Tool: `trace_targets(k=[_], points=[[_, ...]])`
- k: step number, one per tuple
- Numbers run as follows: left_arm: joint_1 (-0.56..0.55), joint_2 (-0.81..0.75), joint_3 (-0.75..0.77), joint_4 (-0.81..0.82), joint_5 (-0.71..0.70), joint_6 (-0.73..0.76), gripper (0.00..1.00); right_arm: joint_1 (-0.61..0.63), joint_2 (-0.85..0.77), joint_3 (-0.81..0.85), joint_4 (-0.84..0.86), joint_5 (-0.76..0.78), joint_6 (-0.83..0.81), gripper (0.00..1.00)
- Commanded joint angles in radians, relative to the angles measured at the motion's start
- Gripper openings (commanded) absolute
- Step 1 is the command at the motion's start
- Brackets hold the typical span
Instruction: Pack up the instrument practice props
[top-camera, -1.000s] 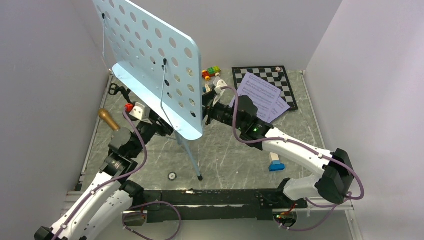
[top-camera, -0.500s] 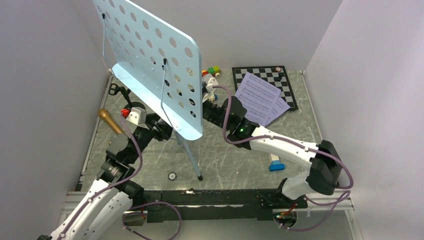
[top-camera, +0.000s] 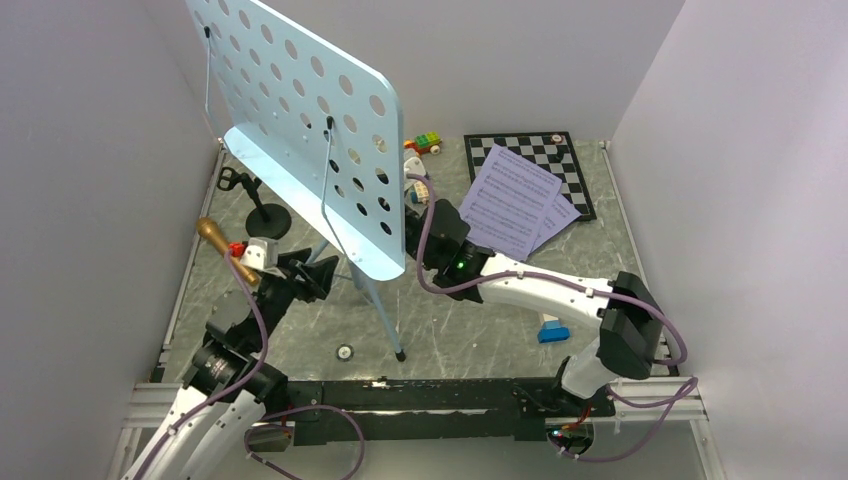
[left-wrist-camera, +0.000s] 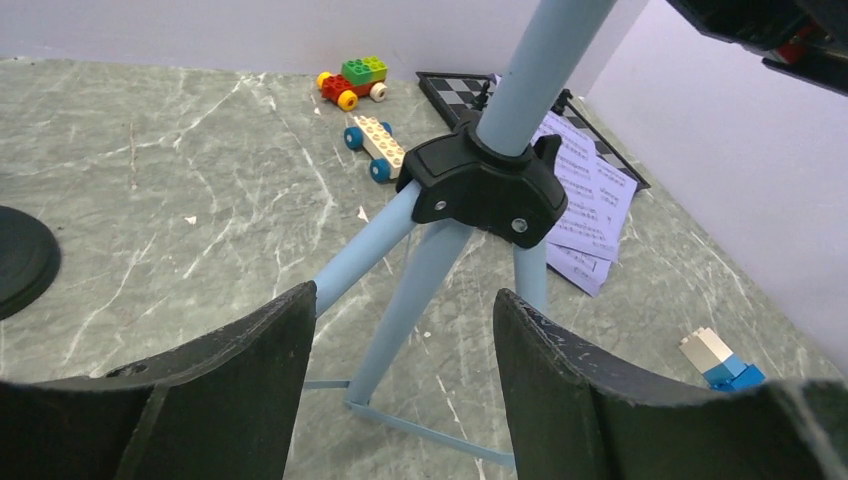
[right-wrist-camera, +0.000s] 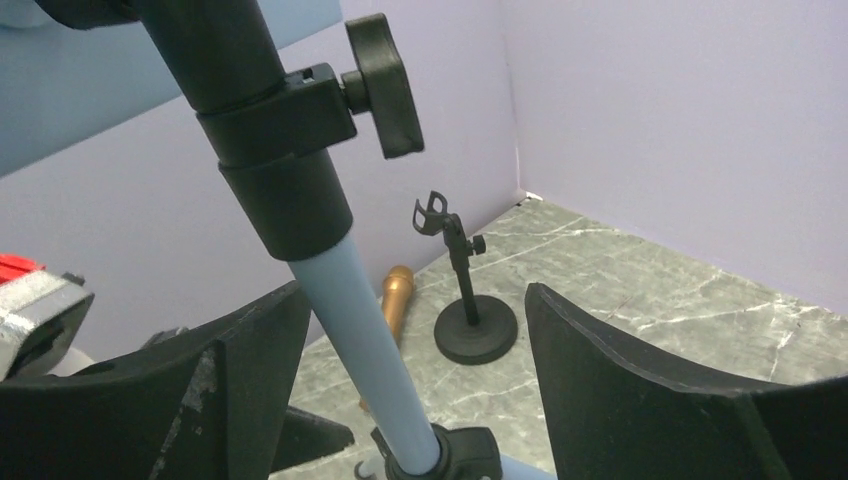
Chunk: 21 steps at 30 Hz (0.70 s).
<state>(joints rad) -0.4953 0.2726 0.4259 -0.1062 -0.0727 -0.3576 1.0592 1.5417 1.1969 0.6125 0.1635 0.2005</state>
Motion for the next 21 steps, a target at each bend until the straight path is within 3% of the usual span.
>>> trace_targets(k=[1, 6, 13, 17, 18, 20, 21], points=[[-0.002, -0.023, 0.002, -0.040, -0.048, -0.023, 0.69, 0.036, 0.028, 0.073, 0.085, 0.095, -0.054, 0.80], [-0.003, -0.048, 0.006, -0.078, -0.074, -0.023, 0.69, 0.062, 0.057, 0.108, 0.070, 0.129, -0.087, 0.69], [-0.002, -0.096, 0.009, -0.112, -0.103, -0.019, 0.69, 0.077, 0.082, 0.142, 0.052, 0.166, -0.104, 0.41], [-0.003, -0.107, 0.018, -0.133, -0.110, -0.017, 0.69, 0.083, 0.086, 0.141, 0.053, 0.137, -0.135, 0.39], [-0.002, -0.109, 0.022, -0.140, -0.114, -0.017, 0.69, 0.084, 0.085, 0.136, 0.052, 0.115, -0.151, 0.30], [-0.003, -0.114, 0.026, -0.151, -0.126, -0.017, 0.69, 0.083, 0.089, 0.143, 0.035, 0.127, -0.151, 0.00], [-0.003, -0.116, 0.028, -0.155, -0.131, -0.017, 0.69, 0.084, 0.091, 0.152, 0.018, 0.139, -0.149, 0.00]])
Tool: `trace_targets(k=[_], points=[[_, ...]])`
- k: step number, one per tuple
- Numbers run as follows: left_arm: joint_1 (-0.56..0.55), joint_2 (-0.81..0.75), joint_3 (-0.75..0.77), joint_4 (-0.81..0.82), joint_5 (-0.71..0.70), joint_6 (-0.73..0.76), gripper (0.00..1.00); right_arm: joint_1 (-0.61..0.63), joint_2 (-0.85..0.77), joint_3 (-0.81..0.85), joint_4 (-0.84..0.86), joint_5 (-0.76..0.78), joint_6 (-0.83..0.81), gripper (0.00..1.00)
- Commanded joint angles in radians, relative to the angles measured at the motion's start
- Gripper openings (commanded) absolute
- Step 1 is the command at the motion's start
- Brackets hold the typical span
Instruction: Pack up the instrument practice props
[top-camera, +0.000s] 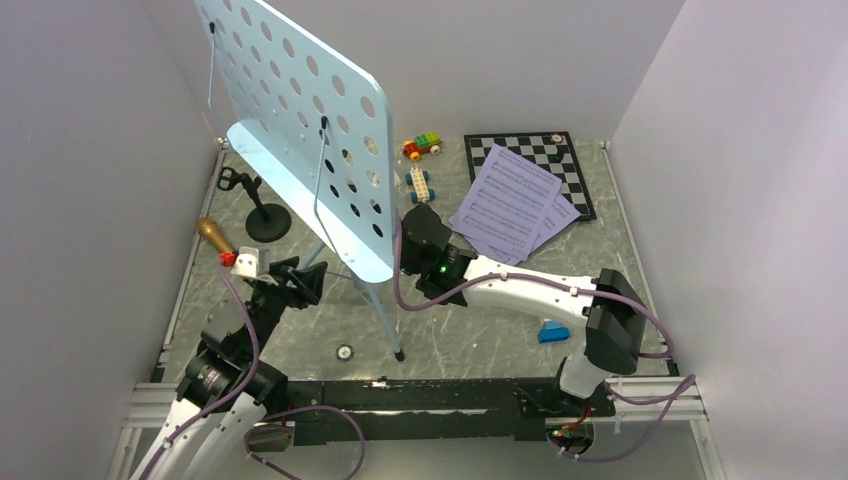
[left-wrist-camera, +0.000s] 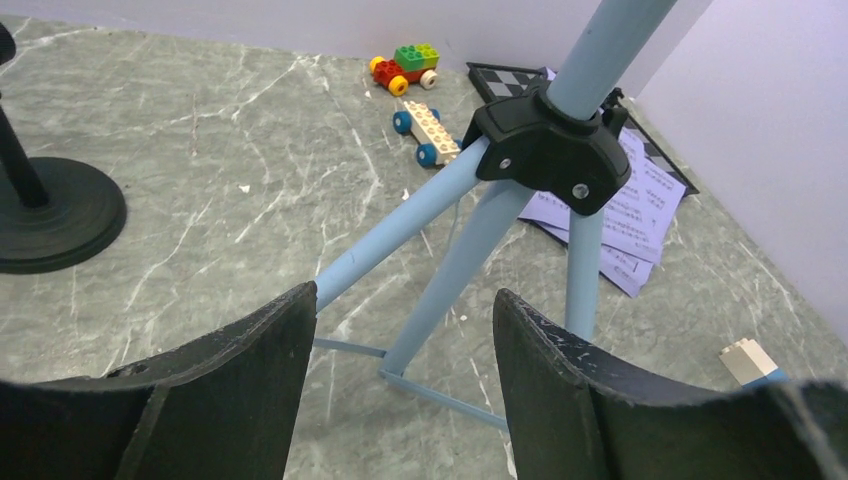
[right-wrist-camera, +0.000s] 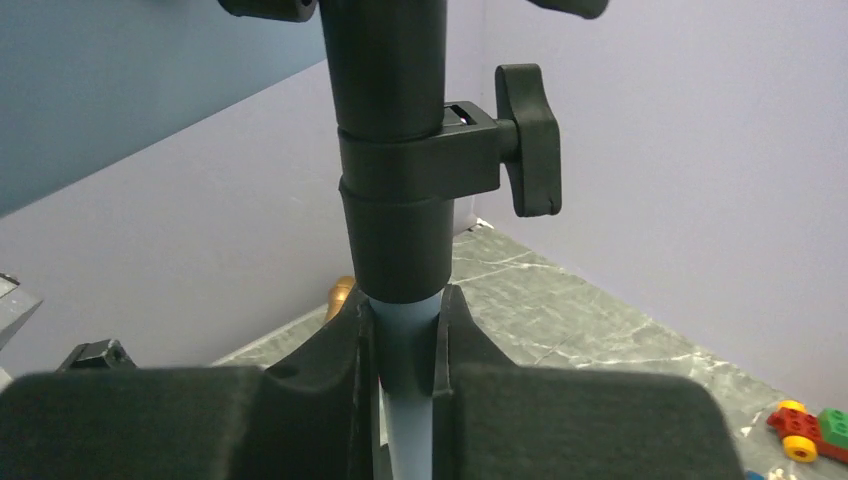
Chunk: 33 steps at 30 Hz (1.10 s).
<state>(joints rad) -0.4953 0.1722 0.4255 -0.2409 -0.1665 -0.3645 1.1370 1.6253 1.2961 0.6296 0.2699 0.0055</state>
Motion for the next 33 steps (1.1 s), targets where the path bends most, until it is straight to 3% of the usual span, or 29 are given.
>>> trace_targets(k=[1, 9, 18, 23, 28, 33], points=[[-0.003, -0.017, 0.032, -0.023, -0.042, -0.009, 0.69, 0.006, 0.008, 0.058, -0.011, 0.040, 0.045, 0.00], [-0.002, -0.001, 0.058, -0.024, -0.064, 0.017, 0.70, -0.020, -0.078, -0.001, -0.050, -0.052, 0.004, 0.00], [-0.003, 0.009, 0.058, 0.063, -0.064, 0.061, 0.96, -0.205, -0.199, 0.010, -0.275, -0.473, 0.120, 0.00], [-0.003, 0.043, 0.027, 0.184, 0.135, 0.084, 0.99, -0.278, -0.224, 0.023, -0.385, -0.699, 0.099, 0.00], [-0.002, 0.106, -0.042, 0.378, 0.357, 0.039, 0.99, -0.346, -0.275, -0.064, -0.372, -0.832, 0.121, 0.00], [-0.004, 0.227, -0.085, 0.481, 0.449, 0.002, 0.98, -0.400, -0.341, -0.181, -0.338, -0.901, 0.148, 0.00]])
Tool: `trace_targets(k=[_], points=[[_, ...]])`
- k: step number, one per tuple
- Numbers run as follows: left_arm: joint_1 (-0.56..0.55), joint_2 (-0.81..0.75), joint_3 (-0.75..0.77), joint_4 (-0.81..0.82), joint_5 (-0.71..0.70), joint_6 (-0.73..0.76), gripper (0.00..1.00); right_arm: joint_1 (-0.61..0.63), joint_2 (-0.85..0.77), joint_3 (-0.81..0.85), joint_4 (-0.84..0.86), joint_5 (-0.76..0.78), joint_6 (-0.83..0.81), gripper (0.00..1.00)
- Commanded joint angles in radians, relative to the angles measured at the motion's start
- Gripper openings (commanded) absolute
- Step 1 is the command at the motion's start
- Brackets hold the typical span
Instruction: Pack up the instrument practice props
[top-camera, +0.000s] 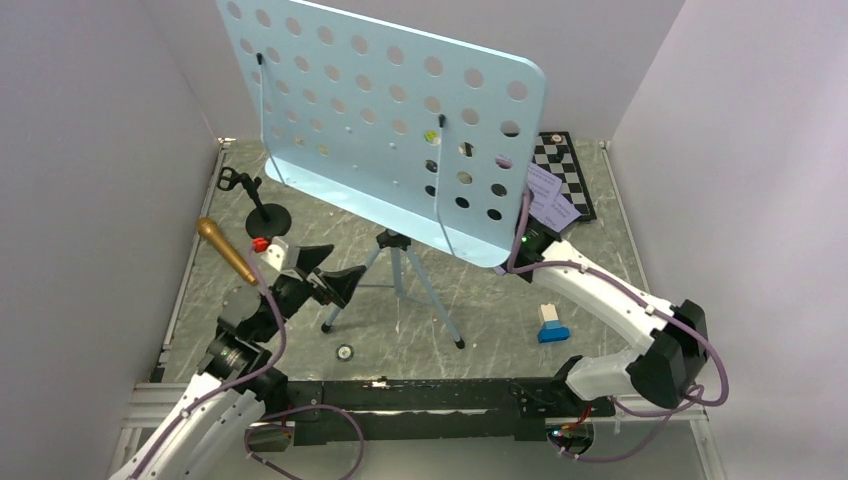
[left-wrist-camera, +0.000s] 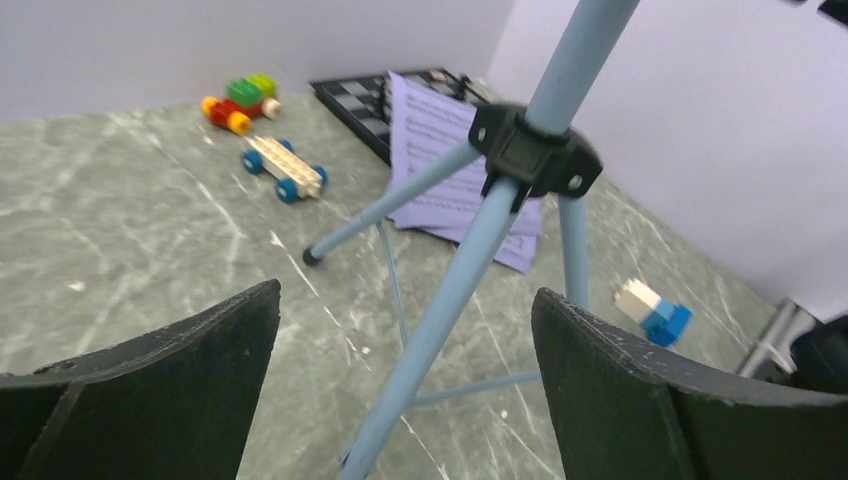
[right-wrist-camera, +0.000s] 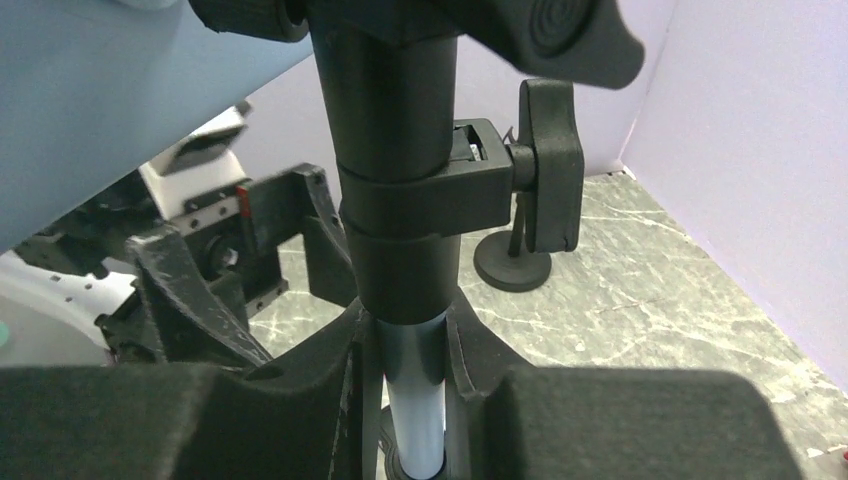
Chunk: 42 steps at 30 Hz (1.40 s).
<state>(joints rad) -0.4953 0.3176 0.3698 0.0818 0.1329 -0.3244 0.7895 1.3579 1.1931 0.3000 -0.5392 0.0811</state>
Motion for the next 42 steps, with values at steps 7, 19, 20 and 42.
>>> trace_targets(k=[7, 19, 20, 42], points=[[-0.006, 0.199, -0.102, 0.370, 0.184, -0.089, 0.92, -0.111, -0.086, -0.141, 0.003, -0.169, 0.107, 0.00], [-0.083, 0.402, -0.185, 0.681, 0.123, -0.143, 0.85, -0.134, -0.082, -0.289, 0.102, -0.151, 0.168, 0.00], [-0.090, 0.412, -0.181, 0.705, 0.120, -0.138, 0.86, -0.134, -0.082, -0.300, 0.112, -0.146, 0.177, 0.00], [-0.173, 0.537, -0.131, 0.871, 0.114, -0.155, 0.85, 0.018, 0.018, -0.190, -0.052, -0.005, 0.107, 0.00]])
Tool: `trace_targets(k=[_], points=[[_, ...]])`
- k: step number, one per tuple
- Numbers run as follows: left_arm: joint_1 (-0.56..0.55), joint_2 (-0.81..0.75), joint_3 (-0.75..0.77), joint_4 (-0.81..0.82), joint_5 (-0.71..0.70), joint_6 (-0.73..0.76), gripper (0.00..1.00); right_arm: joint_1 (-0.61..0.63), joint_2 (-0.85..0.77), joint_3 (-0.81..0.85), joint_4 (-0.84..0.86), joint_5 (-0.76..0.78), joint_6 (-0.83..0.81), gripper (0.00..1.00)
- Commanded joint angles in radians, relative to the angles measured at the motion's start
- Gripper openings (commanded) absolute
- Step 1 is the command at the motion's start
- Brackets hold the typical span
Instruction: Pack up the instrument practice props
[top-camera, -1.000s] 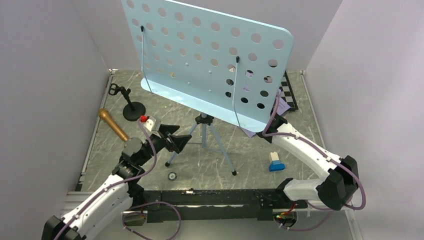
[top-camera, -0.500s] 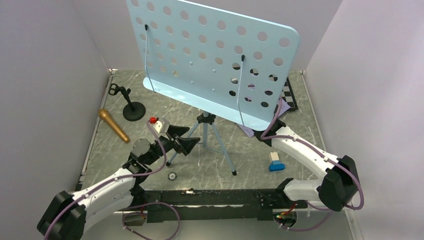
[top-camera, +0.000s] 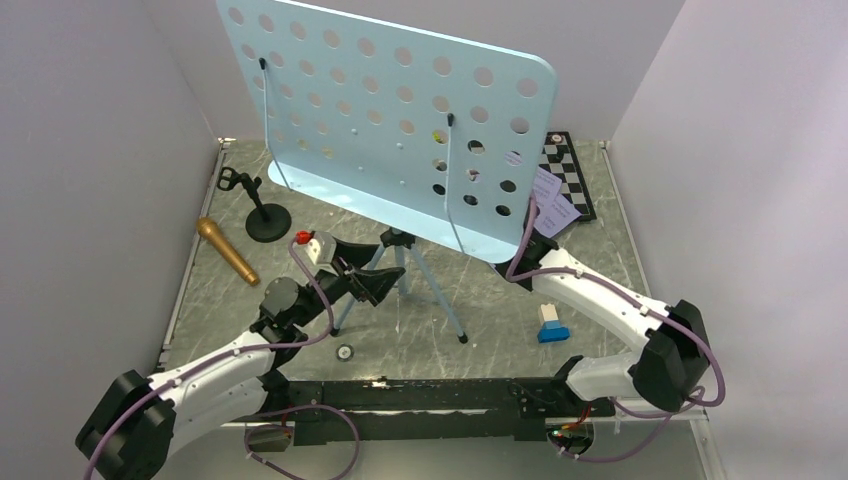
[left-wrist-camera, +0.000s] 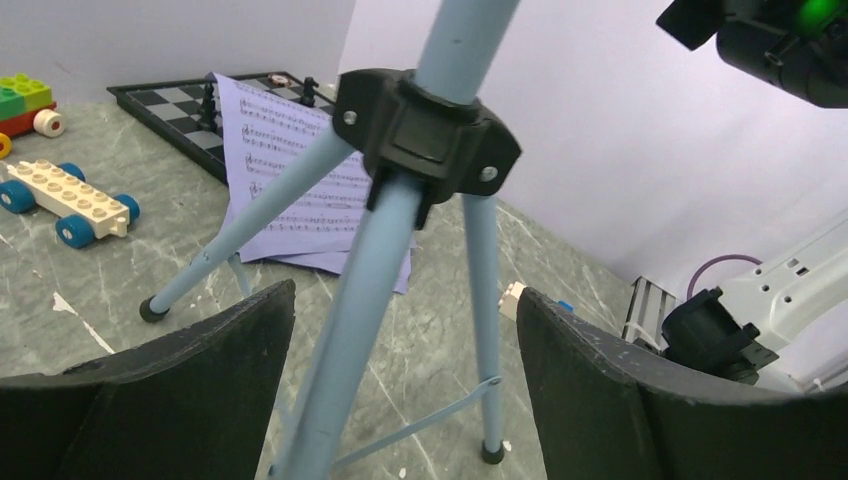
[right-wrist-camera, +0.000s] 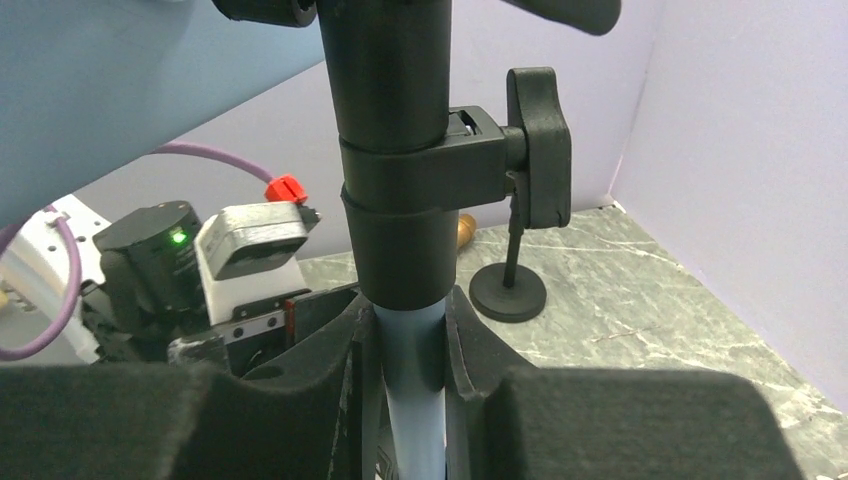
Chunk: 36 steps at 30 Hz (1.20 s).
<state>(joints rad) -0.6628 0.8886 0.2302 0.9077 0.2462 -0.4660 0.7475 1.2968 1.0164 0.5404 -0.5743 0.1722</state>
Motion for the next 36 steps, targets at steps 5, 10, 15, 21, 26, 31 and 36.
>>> trace_targets(k=[5, 10, 15, 21, 26, 31, 36], points=[[-0.005, -0.090, -0.028, 0.000, -0.054, -0.009, 0.84, 0.064, 0.087, -0.065, -0.263, 0.104, 0.030, 0.00], [-0.005, -0.111, -0.055, -0.008, -0.082, -0.012, 0.84, 0.064, 0.119, -0.082, -0.263, 0.119, 0.033, 0.00], [-0.005, -0.115, -0.066, -0.014, -0.097, -0.017, 0.89, 0.063, 0.152, -0.113, -0.250, 0.111, 0.033, 0.00], [-0.005, -0.110, -0.065, 0.010, -0.118, -0.005, 0.99, 0.064, 0.171, -0.150, -0.219, 0.078, 0.053, 0.00], [-0.005, -0.038, -0.016, 0.027, -0.095, 0.027, 0.99, 0.067, 0.169, -0.135, -0.174, 0.036, 0.114, 0.00], [-0.005, 0.098, 0.044, 0.043, -0.046, 0.035, 0.86, 0.105, 0.185, -0.092, -0.167, 0.014, 0.137, 0.00], [-0.007, 0.156, 0.061, 0.058, -0.102, 0.038, 0.70, 0.147, 0.200, -0.055, -0.170, 0.004, 0.141, 0.00]])
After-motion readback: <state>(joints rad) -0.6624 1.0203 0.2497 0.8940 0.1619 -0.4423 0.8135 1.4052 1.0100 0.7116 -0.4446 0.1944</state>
